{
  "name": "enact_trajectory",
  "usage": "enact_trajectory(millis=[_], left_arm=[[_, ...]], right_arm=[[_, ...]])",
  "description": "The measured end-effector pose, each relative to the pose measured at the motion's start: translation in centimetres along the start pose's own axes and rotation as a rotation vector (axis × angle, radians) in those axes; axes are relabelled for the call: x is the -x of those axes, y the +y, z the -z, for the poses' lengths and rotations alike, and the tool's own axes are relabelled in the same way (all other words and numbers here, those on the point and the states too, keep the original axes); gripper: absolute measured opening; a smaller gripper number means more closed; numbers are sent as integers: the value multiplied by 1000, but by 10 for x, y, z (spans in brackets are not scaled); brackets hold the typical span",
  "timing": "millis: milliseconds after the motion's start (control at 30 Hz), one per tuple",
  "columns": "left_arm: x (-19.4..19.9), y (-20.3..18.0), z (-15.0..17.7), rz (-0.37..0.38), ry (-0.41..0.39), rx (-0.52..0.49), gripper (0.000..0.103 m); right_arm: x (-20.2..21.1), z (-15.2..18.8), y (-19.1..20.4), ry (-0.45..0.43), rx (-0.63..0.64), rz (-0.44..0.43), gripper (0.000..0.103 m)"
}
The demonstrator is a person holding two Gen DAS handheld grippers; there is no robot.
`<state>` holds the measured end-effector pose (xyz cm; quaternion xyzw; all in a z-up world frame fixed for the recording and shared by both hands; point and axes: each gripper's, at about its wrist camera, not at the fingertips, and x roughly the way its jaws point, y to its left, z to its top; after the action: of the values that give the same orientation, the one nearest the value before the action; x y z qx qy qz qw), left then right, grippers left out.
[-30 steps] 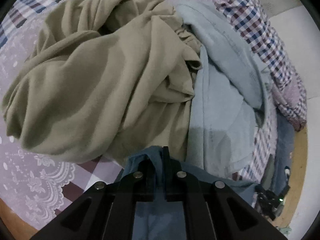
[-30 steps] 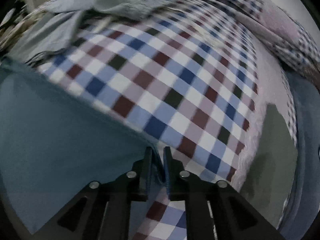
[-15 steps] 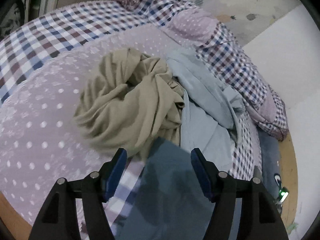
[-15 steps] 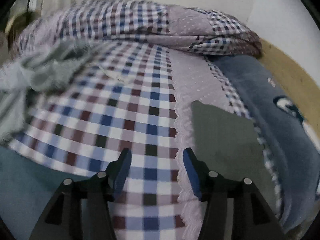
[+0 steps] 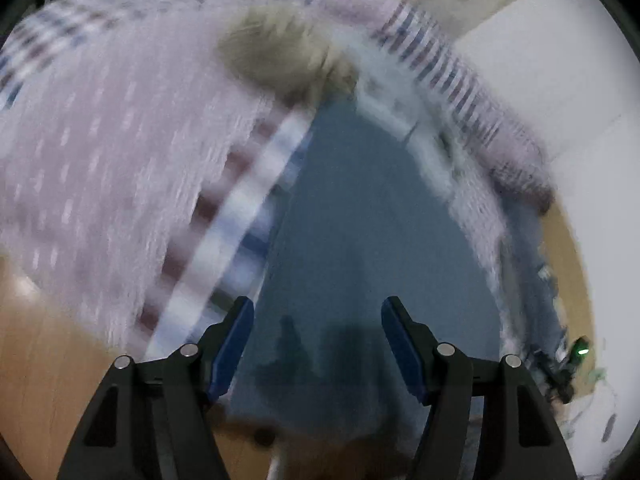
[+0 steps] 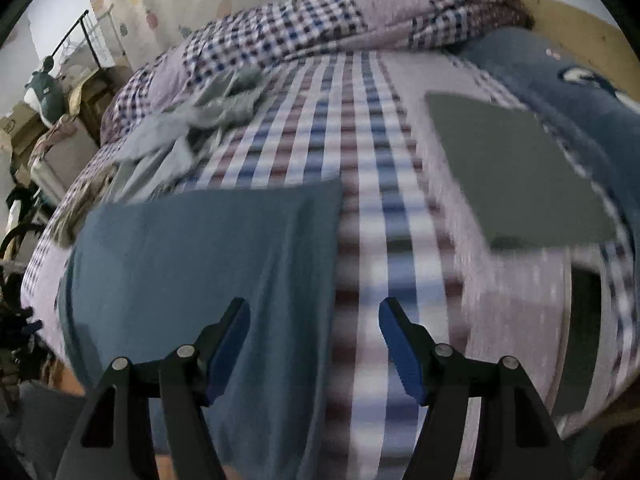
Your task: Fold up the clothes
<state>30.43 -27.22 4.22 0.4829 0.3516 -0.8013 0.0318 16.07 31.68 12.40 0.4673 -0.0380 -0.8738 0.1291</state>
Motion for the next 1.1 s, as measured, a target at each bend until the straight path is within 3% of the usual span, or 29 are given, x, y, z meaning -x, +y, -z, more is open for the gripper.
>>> enact_trajectory(millis=[200,400,500,600,667,767,867,967,1100], left_arm=[[-33,-3,46,-173,171,-63,70],[-60,-5,59,-299,227,-151,70],[-62,-6,60,-309,206,-157,70],[-63,-7,60,-318,185,-162,57],[-64,-9,59,-301,186,-159,41],[-66,-15,58,-302,189,-169,30],[-66,-19,56,-304,188,-170,19],[-63,-24,56,-313,181,-180,10],[-54,-25,54,-321,165,-177,7]], right_arm=[[8,53,-13,9,-95,-55,71],[-3,79,-9,22,-82,-103,71],[-5,83,-9,35,-84,-91,71],[1,84,-12,13,-96,-101,71],[4,87,-18,8,-112,-97,71],[9,91,-26,4,-134,-93,70],[5,96,-24,46,-112,-103,63],[-2,103,-14,102,-61,-117,61],[-12,110,-1,173,5,-130,57]])
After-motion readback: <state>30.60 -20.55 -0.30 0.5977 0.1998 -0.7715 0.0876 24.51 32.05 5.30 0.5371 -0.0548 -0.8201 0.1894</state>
